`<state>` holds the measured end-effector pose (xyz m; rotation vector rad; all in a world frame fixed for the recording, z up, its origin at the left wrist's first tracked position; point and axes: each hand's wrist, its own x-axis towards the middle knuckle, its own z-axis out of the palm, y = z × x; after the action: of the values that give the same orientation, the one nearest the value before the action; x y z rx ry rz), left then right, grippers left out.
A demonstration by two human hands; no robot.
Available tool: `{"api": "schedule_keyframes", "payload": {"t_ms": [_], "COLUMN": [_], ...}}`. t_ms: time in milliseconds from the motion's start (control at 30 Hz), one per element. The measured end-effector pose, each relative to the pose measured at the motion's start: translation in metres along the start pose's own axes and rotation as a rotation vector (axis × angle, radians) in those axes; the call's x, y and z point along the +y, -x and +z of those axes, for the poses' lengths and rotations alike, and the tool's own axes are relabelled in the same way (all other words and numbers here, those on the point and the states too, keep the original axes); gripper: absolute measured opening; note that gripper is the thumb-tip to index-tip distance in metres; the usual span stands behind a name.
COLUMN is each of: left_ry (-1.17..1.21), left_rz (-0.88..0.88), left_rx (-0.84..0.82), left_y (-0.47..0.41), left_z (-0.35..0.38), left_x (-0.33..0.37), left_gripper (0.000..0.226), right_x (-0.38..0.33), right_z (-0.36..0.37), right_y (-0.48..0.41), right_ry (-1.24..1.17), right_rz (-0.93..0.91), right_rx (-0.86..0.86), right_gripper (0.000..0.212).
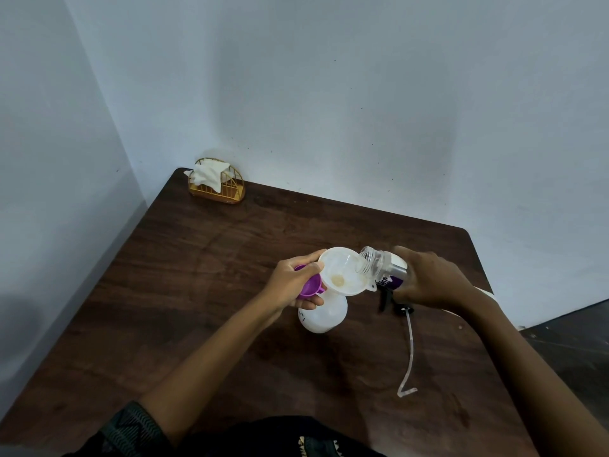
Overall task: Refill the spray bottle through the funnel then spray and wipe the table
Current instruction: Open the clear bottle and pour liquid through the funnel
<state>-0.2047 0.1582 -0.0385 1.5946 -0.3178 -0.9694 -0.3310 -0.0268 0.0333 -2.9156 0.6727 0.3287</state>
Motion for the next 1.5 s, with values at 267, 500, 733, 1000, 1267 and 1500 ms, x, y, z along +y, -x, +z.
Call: {"api": "schedule_keyframes", "payload": {"t_ms": [267, 500, 733, 1000, 1267, 1500], "left_ry": [0.010, 0.003, 0.004, 0.006, 0.010, 0.011], "left_rz": [0.008, 0.004, -0.005, -0.002, 0.002, 0.005], "left_rx": [-0.012, -0.009, -0.009, -0.011, -0.014, -0.018], "left_y": [0.0019, 0.0011, 0.0019, 0.0015, 0.0013, 0.0007], "left_z": [-0.0009, -0.0006, -0.0007, -0.0006, -0.0014, -0.0017], "left_x": [0.0007, 0.0000, 0.0009, 0.0007, 0.0000, 0.0005], "left_gripper": [0.041, 0.041, 0.041, 0.042, 0.041, 0.041], "right_x": [-0.0009, -0.0002, -0.0001, -0.0009, -0.0007, -0.0006], "right_z": [-0.0006, -0.0003, -0.0003, -0.0020, -0.0015, -0.0022], "right_y": [0.0002, 0.0002, -0.0002, 0.0004, -0.0013, -0.0010], "right_ry": [0.002, 0.000, -0.002, 0.009, 0.009, 0.012], "right_rz": [0.003, 0.003, -0.005, -0.006, -0.011, -0.013], "right_rx": [-0.001, 0.001, -0.005, -0.006, -0.004, -0.002], "right_gripper": [0.034, 0.036, 0.036, 0.037, 0.040, 0.038]}}
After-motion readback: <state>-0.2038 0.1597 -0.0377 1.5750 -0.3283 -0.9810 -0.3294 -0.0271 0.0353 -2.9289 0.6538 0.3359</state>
